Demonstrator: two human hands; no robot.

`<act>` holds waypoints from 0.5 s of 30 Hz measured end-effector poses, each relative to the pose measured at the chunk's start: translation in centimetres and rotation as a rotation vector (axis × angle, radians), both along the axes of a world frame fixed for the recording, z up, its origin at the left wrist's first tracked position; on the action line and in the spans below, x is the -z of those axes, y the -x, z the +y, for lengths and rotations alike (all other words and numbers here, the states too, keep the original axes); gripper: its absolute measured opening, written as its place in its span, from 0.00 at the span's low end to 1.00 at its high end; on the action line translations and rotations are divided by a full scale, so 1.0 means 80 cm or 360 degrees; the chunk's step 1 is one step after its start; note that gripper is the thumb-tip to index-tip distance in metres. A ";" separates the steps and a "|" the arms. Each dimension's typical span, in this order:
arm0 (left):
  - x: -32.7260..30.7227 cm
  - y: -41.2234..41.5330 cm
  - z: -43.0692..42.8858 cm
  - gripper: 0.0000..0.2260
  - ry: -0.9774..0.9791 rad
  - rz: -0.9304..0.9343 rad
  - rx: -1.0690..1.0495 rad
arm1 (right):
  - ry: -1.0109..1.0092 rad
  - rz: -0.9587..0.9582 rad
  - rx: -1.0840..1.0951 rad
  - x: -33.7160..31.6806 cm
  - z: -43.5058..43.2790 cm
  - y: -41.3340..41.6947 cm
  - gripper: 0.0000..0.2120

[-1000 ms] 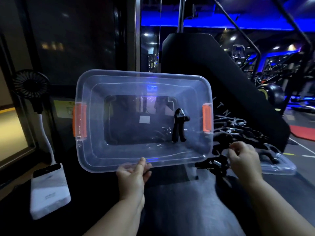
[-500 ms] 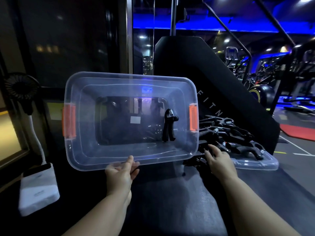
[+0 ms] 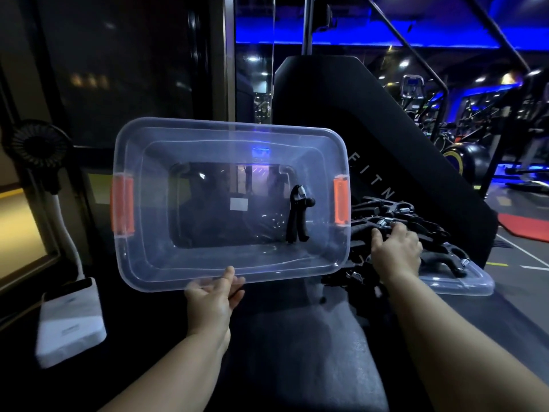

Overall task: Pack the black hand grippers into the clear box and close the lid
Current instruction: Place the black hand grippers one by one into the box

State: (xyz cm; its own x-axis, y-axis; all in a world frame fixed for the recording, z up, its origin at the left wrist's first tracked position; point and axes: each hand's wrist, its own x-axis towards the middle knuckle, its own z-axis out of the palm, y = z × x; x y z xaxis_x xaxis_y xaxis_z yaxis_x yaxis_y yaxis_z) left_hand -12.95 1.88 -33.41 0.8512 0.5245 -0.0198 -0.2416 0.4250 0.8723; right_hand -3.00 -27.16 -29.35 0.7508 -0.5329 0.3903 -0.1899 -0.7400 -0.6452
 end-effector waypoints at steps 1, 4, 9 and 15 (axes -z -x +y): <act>0.000 0.000 0.000 0.14 -0.0001 0.0001 -0.0001 | 0.0014 0.0026 -0.0003 -0.004 0.000 -0.005 0.27; 0.001 -0.001 0.001 0.13 0.0010 0.0005 -0.0010 | 0.0121 0.0184 -0.0055 -0.015 0.000 -0.019 0.25; 0.001 -0.001 0.001 0.14 0.0028 -0.0020 -0.0004 | 0.0354 0.0268 -0.0069 -0.015 -0.005 -0.027 0.18; 0.001 -0.001 0.000 0.14 0.0043 -0.0018 0.0008 | 0.0316 0.0089 -0.0116 -0.014 -0.010 -0.023 0.18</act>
